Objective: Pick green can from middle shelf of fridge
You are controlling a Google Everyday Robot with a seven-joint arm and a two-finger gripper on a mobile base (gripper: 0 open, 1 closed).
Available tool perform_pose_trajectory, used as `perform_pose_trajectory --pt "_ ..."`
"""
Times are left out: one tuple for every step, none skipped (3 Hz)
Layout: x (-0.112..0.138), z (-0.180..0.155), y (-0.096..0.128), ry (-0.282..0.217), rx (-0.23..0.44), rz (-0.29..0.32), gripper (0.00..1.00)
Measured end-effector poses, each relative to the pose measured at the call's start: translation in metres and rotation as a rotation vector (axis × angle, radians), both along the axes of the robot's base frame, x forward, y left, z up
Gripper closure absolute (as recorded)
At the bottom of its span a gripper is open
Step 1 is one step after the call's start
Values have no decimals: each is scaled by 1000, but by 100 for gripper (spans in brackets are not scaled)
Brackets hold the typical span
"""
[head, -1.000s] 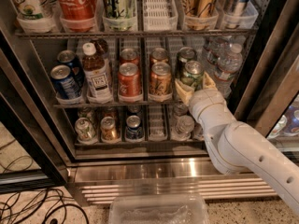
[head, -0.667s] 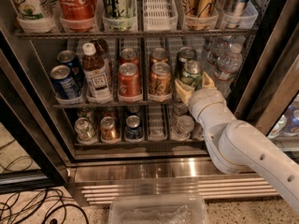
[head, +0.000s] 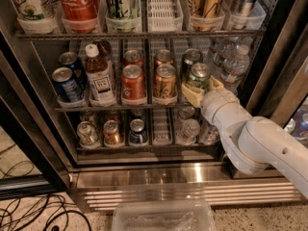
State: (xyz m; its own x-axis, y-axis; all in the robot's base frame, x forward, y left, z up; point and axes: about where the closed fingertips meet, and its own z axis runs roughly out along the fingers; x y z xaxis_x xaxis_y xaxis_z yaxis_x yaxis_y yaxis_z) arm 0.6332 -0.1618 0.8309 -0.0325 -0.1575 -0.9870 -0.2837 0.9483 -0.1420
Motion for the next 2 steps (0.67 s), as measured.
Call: perform_pose_trajectory --pt "-1 7 4 -10 -3 12 100" --pt "-5 22 8 -40 -11 30 100"
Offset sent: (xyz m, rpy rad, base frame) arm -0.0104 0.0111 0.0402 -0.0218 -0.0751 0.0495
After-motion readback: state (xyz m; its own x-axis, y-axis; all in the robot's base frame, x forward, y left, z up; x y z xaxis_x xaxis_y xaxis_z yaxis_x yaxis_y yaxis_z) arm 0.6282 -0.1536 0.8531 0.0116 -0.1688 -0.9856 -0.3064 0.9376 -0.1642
